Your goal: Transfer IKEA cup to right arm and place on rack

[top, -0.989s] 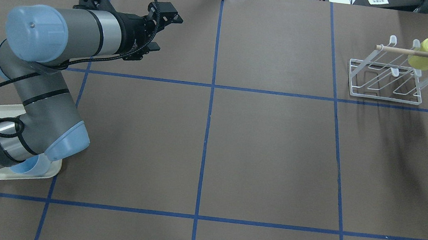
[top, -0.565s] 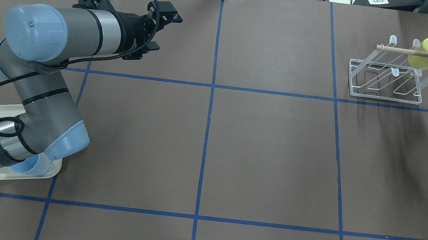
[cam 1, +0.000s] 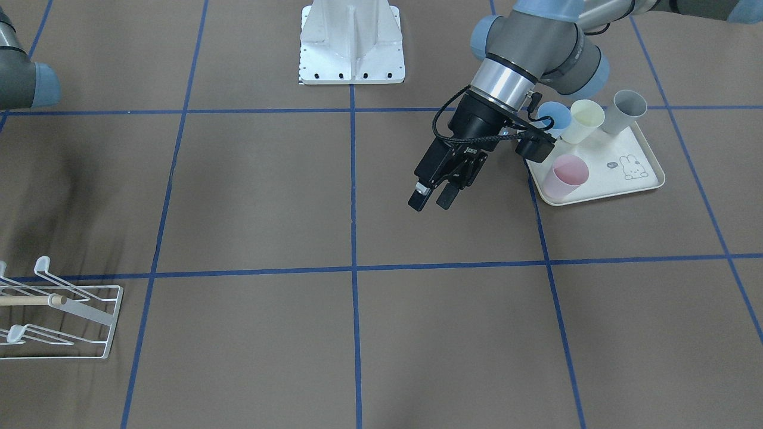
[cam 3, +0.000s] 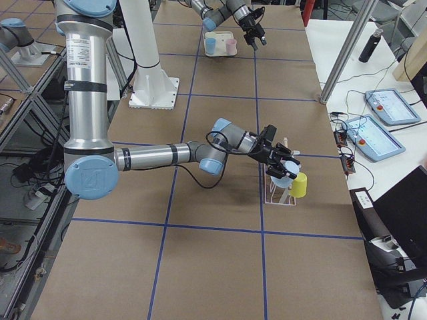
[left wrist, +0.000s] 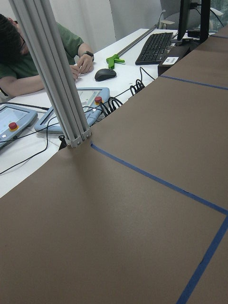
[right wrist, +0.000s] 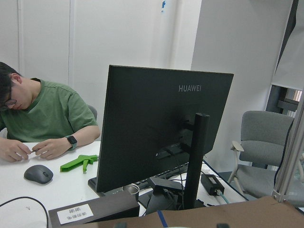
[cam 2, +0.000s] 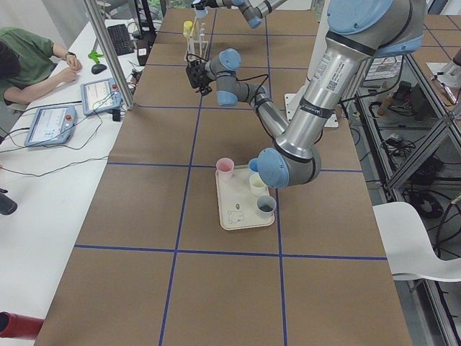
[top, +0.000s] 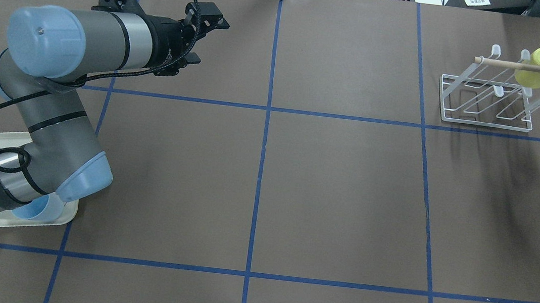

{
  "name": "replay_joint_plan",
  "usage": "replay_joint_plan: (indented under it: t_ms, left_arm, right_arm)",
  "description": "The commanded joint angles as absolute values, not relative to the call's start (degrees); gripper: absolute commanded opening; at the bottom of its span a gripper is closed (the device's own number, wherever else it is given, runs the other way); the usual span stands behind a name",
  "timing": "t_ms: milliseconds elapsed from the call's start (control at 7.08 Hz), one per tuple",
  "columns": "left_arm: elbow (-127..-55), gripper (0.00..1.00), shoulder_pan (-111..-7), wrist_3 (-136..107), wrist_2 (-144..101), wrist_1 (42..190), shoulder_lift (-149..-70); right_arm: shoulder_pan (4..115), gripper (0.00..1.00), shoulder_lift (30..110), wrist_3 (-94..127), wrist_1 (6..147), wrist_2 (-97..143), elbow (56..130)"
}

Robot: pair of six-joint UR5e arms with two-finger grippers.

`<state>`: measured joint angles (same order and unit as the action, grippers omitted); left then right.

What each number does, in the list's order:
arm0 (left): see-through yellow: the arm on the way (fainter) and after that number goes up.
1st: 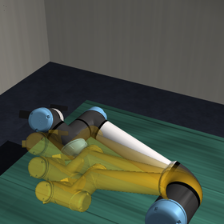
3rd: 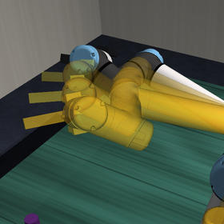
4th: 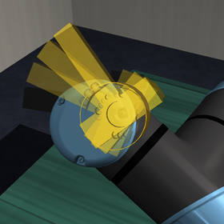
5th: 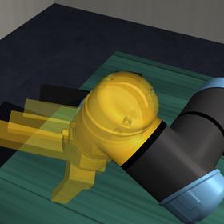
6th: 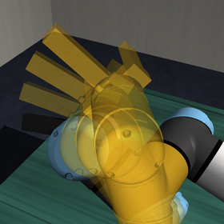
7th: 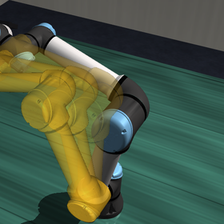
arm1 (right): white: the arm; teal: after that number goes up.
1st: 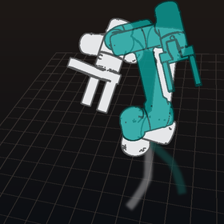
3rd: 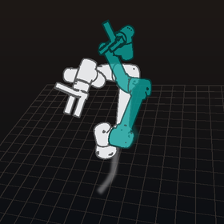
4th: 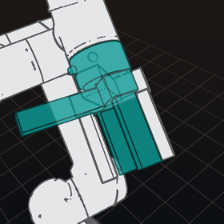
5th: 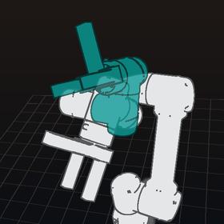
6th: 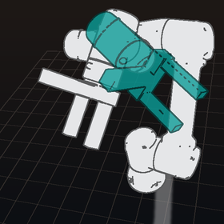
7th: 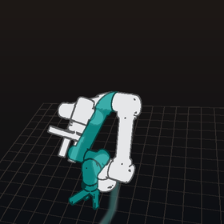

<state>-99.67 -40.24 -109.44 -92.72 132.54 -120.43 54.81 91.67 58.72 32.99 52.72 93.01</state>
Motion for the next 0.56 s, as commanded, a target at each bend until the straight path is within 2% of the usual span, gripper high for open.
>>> replay_joint_plan:
  t_ms: [0,424]
  left_arm:
    - [-99.49,1.0,-40.17,-109.51,-92.72,132.71,-119.71]
    - [-99.49,1.0,-40.17,-109.51,-92.72,133.06,-118.66]
  right_arm:
    - [53.27,0.0,94.12,59.59,32.52,48.62,95.79]
    - [48.52,0.0,93.96,63.81,32.61,44.21,95.45]
